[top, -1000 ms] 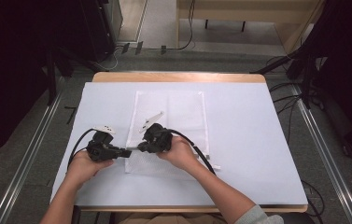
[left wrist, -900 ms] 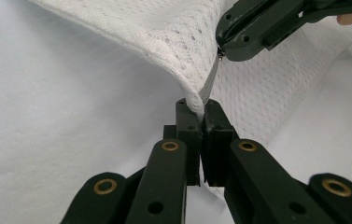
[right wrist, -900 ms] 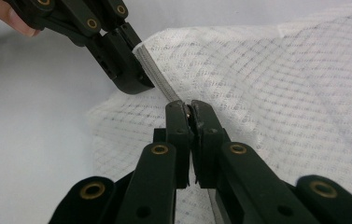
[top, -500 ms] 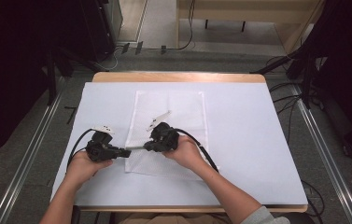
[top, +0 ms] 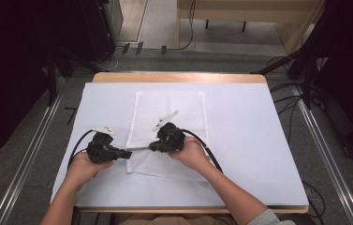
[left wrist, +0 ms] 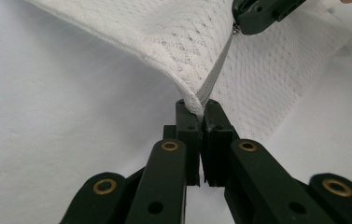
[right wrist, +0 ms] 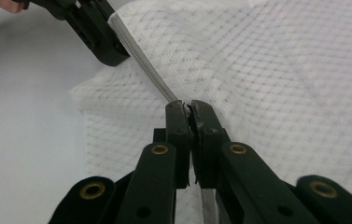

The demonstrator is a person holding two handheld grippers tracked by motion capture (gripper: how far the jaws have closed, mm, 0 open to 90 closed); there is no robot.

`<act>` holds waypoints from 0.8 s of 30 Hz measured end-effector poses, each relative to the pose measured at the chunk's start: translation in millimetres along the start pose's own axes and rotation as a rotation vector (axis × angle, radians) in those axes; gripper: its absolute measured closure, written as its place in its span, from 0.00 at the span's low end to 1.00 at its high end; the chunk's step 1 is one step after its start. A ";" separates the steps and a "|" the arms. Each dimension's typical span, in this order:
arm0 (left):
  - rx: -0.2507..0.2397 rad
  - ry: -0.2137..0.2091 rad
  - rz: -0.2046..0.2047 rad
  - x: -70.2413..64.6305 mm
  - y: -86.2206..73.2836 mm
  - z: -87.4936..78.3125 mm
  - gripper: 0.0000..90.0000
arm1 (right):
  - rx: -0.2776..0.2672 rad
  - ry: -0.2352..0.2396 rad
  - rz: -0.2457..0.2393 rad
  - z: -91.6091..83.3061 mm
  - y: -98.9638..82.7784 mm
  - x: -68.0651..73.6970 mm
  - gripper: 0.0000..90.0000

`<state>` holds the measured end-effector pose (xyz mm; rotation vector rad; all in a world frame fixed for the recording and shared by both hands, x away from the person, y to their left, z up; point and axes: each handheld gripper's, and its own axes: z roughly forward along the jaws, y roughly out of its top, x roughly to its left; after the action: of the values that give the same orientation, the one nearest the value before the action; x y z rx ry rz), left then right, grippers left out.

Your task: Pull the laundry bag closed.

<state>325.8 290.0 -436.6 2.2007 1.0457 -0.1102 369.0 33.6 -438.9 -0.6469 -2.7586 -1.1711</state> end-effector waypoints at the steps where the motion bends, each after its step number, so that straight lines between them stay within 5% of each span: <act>1: 0.002 0.000 0.001 -0.1 0.0 0.0 0.98 | 0.000 0.000 0.000 0.0 0.0 0.0 0.98; 24: 0.012 -0.007 0.002 1.4 -1.9 -0.9 0.98 | 0.012 -0.012 0.012 -11.8 -15.0 -7.9 0.98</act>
<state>325.3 292.3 -437.4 2.2107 1.0413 -0.1242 368.9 13.2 -442.5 -0.6703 -2.7653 -1.1519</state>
